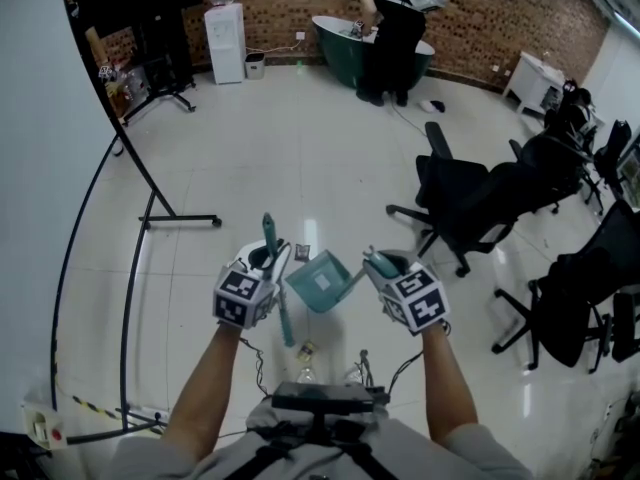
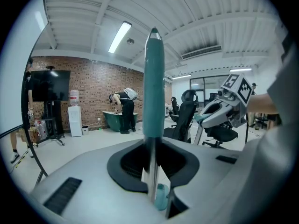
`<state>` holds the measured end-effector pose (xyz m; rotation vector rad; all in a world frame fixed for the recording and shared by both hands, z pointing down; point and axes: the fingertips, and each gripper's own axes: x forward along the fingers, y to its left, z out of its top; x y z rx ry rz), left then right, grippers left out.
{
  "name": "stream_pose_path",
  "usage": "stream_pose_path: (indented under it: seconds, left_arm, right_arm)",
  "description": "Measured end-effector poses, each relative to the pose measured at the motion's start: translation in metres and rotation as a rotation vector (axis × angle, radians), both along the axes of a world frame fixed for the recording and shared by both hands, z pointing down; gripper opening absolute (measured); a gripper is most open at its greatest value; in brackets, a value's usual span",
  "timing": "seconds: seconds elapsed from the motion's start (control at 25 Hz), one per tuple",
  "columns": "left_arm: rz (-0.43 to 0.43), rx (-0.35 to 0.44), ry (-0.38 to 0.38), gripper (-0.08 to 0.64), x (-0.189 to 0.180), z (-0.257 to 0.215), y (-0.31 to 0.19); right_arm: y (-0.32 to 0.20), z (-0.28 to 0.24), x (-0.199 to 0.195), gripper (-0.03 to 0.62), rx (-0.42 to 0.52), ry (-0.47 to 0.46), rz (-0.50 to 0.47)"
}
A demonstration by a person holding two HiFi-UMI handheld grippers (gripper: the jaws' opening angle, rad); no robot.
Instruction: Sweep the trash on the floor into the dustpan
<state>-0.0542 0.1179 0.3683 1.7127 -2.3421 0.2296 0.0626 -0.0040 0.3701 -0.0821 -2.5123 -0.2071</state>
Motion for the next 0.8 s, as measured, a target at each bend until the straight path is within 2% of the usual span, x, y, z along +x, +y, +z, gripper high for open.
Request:
stream_pose_path:
  seconds: [0.28,0.8]
  left_arm:
    - [0.011,-0.047,0.012,0.057,0.015,0.02,0.012]
    - [-0.042,-0.185,0.014,0.054,0.061,0.081,0.035]
  right_arm:
    - [0.005,0.011,0.021,0.114,-0.012,0.017,0.006]
    - [0.024,0.059,0.101,0.114,-0.081,0.062,-0.022]
